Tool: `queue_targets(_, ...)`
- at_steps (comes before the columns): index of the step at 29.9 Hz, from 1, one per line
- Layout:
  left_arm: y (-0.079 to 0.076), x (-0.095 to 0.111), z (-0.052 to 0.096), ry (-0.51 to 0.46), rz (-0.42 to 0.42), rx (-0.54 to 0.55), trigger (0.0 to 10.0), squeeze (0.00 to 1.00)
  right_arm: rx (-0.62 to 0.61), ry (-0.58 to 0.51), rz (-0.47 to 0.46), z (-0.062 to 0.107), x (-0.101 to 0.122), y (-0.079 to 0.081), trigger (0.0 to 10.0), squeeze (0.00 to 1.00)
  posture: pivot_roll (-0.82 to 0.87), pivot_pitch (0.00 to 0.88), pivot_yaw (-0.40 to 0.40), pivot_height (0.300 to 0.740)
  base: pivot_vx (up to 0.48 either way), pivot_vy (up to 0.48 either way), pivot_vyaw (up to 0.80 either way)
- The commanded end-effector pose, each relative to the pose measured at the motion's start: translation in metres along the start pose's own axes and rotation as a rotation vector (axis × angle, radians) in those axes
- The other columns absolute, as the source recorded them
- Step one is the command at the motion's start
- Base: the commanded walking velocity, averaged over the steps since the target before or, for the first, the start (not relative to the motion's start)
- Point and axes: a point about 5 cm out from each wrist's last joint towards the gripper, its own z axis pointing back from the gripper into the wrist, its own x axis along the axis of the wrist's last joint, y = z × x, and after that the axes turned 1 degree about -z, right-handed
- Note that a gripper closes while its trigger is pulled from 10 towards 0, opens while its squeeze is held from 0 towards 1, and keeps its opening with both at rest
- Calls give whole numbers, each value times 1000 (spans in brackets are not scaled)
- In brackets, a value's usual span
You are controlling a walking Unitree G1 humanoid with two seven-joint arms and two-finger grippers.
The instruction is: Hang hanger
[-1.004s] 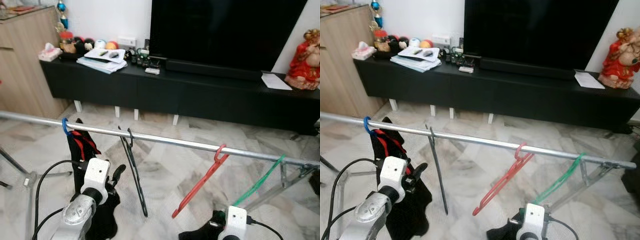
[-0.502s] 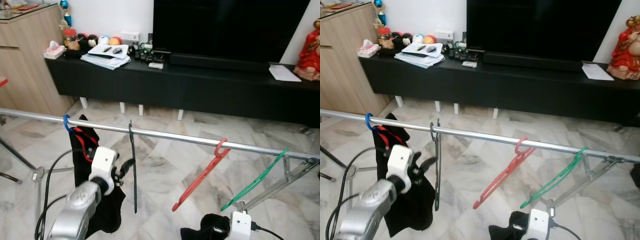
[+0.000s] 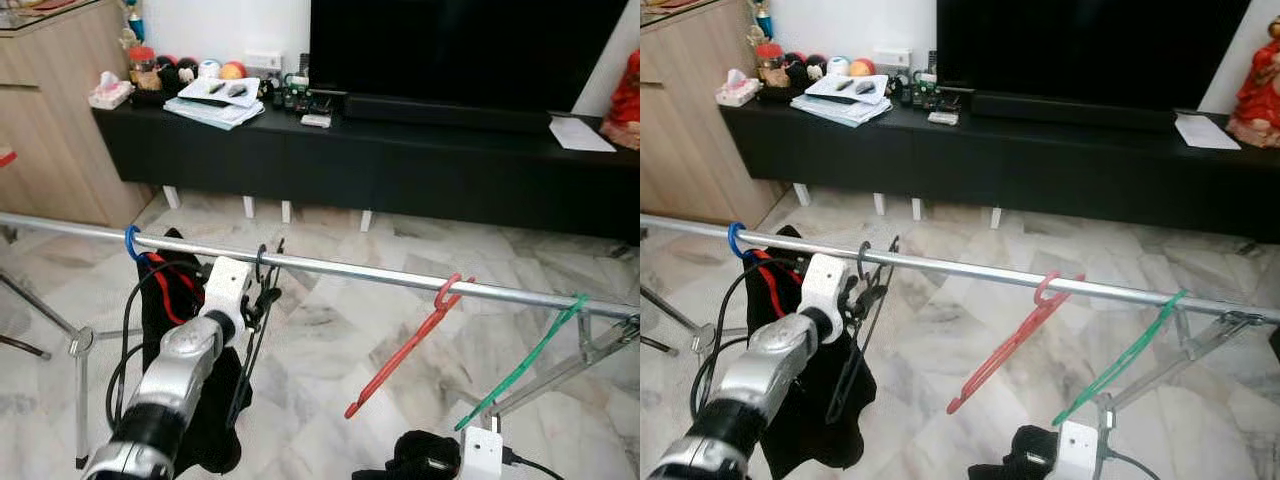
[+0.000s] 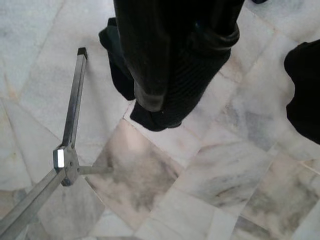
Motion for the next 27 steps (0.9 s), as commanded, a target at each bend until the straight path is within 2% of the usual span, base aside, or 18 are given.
queue_targets(1, 2, -4, -2, 20, -5, 22, 10000, 0, -10, 2, 0, 2, -2, -6, 10000, 0, -1, 124, -21, 740, 0, 0, 0)
queue_targets(4, 3, -6, -3, 33, 2, 34, 10000, 0, -10, 6, 3, 3, -4, -7, 10000, 0, -2, 125, -22, 740, 0, 0, 0)
queue_targets(8, 7, -10, -6, 42, 66, 70, 10000, 0, -6, 24, 10, 4, -9, -9, 10000, 0, -9, 132, -21, 740, 0, 0, 0)
queue_targets(9, 8, -11, -7, 46, 61, 74, 4627, 0, -5, 26, 12, 4, -9, -8, 10000, 0, -8, 132, -21, 740, 0, 0, 0)
queue_targets(11, 8, -12, -8, 54, 52, 77, 0, 0, -4, 33, 13, 4, -10, -8, 10000, 0, -5, 133, -21, 740, 0, 0, 0)
queue_targets(20, 3, -12, -11, 41, 38, 63, 0, 0, -1, 52, 16, 3, -9, -6, 10000, 0, -5, 131, -19, 740, 0, 0, 0)
queue_targets(27, -5, -7, -12, -21, 54, 20, 0, 0, -2, 68, 15, 3, -11, -6, 10000, 0, 0, 129, -18, 740, 0, 0, 0)
